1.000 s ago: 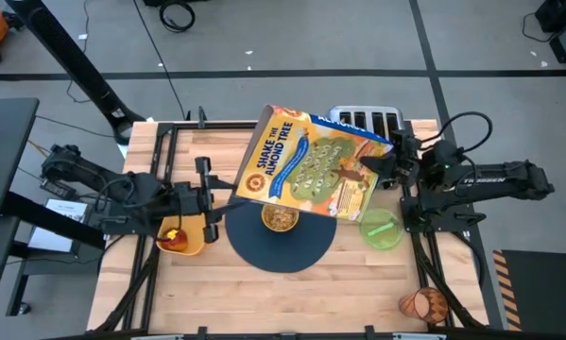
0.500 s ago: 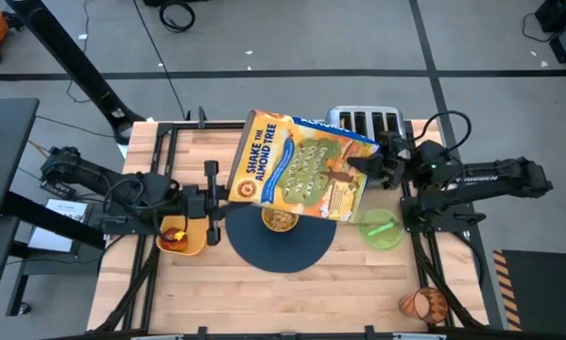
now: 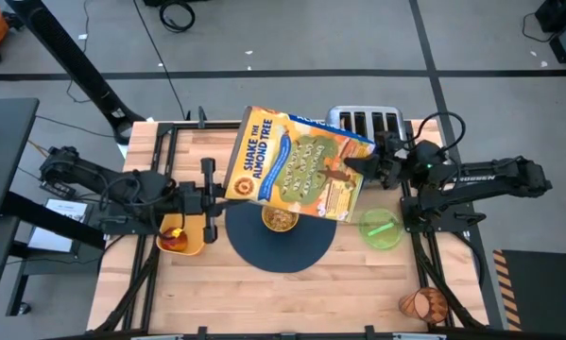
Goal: Arrange a breakfast setting
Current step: Pour the cereal from the cereal box into the bowl
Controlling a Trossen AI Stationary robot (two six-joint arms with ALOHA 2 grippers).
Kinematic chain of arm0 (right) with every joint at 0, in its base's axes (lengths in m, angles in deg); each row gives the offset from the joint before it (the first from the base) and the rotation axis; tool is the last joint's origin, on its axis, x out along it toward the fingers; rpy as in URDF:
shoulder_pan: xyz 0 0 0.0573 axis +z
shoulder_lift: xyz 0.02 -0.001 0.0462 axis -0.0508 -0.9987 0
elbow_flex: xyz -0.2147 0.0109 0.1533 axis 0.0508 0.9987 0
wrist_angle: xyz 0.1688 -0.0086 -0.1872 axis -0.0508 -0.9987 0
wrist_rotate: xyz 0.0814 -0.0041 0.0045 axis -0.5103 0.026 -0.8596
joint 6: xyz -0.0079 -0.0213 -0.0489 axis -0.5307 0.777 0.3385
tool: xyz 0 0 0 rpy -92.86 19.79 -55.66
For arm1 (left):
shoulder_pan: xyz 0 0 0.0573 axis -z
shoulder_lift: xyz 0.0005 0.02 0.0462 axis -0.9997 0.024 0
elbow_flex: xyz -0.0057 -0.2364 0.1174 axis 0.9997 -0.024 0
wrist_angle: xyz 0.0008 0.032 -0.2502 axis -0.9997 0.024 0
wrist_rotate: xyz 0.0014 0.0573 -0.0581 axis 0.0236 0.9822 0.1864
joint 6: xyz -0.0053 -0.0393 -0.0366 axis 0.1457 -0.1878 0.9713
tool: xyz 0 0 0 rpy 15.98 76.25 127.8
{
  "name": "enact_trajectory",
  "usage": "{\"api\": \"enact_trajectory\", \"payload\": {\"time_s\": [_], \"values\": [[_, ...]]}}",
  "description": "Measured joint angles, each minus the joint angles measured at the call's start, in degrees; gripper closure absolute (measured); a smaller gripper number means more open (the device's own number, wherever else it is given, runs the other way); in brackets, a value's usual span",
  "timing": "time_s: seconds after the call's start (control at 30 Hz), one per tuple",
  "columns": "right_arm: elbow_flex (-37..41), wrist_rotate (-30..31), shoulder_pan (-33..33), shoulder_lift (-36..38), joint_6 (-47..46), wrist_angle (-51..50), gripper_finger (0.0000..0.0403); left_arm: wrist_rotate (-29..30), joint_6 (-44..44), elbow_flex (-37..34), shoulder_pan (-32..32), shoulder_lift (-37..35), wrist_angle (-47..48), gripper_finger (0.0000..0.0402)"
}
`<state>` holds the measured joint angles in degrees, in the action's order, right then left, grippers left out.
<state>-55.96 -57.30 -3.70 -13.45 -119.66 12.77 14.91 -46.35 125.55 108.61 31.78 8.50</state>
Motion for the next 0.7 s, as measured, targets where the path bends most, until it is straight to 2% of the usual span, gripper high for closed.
{"api": "enact_trajectory", "payload": {"time_s": [0.37,0.53,0.7], "values": [[0.0,-0.2,0.0,0.6,1.1,-0.8,0.0174,0.4,2.1,0.0,-0.2,-2.6,2.6,0.0396],[0.0,0.2,0.0,2.3,3.0,-3.6,0.0145,0.4,2.6,0.0,-0.2,-5.1,4.8,0.0396],[0.0,3.1,0.0,4.5,4.6,-7.8,0.0130,0.4,2.8,0.0,-0.2,-7.6,7.3,0.0397]]}}
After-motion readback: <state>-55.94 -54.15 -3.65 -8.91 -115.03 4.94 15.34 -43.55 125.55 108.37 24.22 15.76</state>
